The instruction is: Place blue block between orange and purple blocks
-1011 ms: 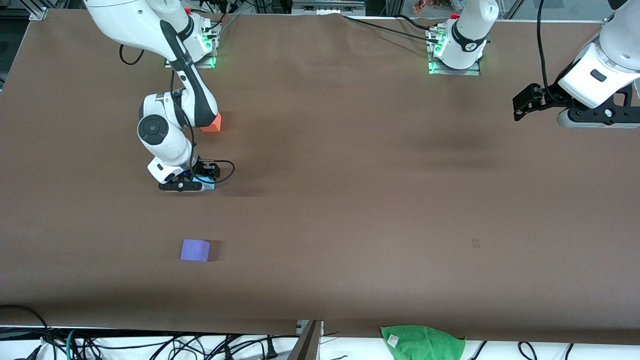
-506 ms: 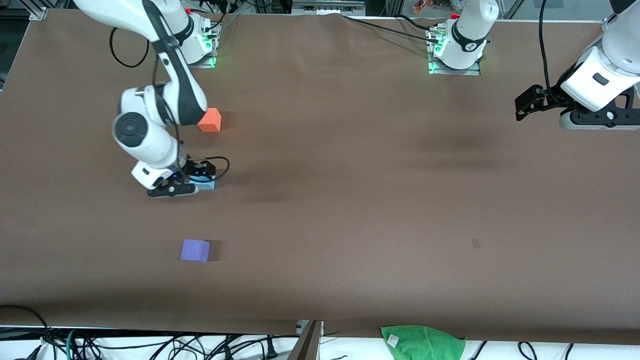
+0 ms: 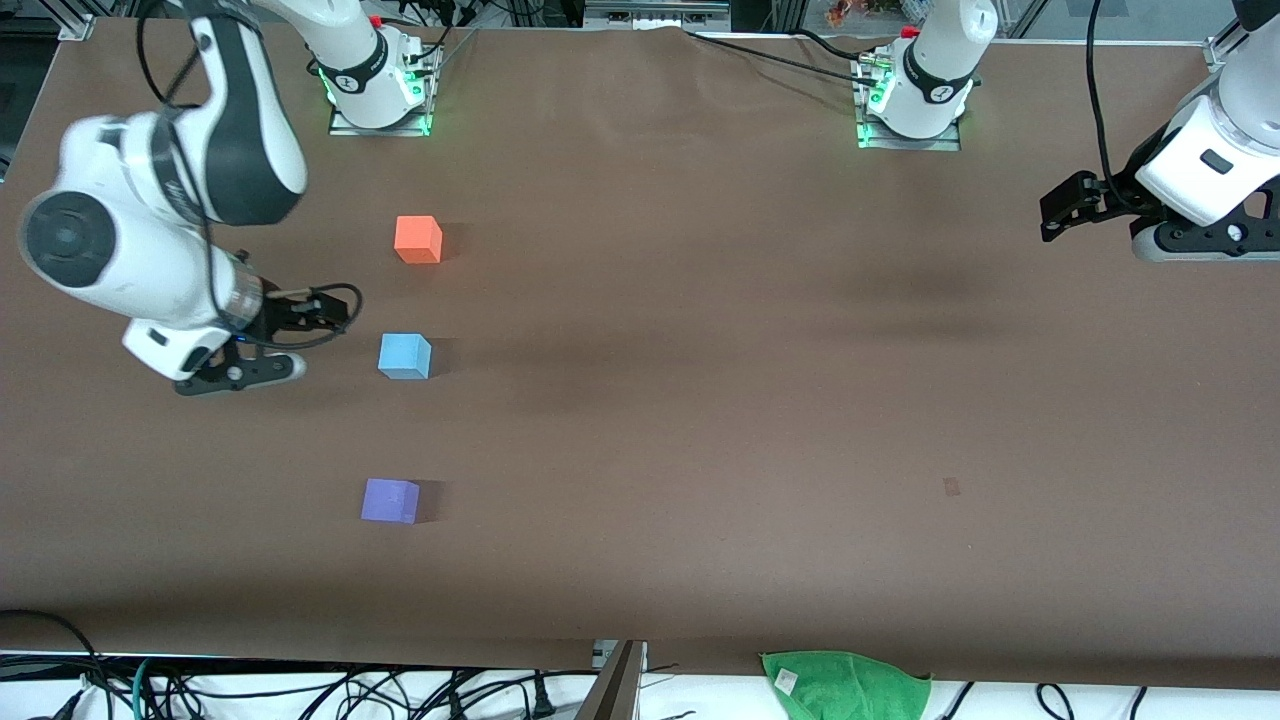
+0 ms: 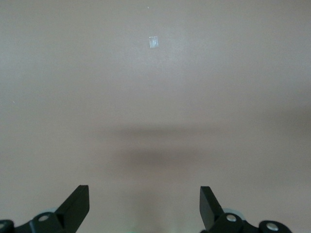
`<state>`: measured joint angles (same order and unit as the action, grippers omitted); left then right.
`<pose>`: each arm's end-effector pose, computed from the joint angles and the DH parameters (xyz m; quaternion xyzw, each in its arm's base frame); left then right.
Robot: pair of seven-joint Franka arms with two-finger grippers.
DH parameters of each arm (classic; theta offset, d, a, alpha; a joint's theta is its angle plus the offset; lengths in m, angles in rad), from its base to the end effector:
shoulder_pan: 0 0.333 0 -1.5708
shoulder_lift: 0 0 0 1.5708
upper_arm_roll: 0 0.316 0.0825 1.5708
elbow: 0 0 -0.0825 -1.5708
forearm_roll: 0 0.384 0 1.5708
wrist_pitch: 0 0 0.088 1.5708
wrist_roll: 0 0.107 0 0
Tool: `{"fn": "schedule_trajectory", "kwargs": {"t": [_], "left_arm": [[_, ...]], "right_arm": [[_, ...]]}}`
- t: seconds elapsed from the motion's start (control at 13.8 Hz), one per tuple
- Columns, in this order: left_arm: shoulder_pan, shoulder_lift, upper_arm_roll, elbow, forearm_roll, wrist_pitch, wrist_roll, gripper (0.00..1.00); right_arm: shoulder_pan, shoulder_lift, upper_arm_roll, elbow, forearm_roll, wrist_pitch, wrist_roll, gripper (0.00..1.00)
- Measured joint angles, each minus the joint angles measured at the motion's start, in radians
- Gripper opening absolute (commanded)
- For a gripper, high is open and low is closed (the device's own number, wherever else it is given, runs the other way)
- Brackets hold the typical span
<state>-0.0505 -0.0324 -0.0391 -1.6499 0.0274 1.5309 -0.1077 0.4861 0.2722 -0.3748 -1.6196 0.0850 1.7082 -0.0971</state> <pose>0.5362 -0.0455 0.6018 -0.9989 -0.0090 0.0417 0.0185 0.6124 0.0971 0.4612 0.9919 0.0966 -0.0819 0.0087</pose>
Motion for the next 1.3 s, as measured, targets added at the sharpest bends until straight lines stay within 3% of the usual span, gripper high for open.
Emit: {"fn": "schedule_trajectory", "kwargs": {"t": [0.29,0.65,0.79,1.01,1.3], "left_arm": [[0.000,0.000,0.000,0.000,0.000,0.000,0.000,1.00],[0.000,0.000,0.000,0.001,0.000,-0.001,0.000,1.00],[0.000,0.000,0.000,0.002,0.000,-0.001,0.000,1.00],[0.000,0.000,0.000,0.002,0.000,-0.008,0.000,1.00],[0.000,0.000,-0.001,0.003,0.000,-0.018,0.000,1.00]], "right_arm": [[0.000,-0.001,-0.019,0.156,-0.003,-0.211,-0.001,1.00],[-0.019,-0.044,-0.014,0.218,-0.009,-0.322,0.000,1.00],[-0.092,-0.082,0.059,0.218,-0.013,-0.355,0.000,1.00],[-0.218,-0.120,0.225,0.217,-0.105,-0.382,0.000,1.00],[-0.283,-0.191,0.258,0.217,-0.128,-0.382,0.000,1.00]]}}
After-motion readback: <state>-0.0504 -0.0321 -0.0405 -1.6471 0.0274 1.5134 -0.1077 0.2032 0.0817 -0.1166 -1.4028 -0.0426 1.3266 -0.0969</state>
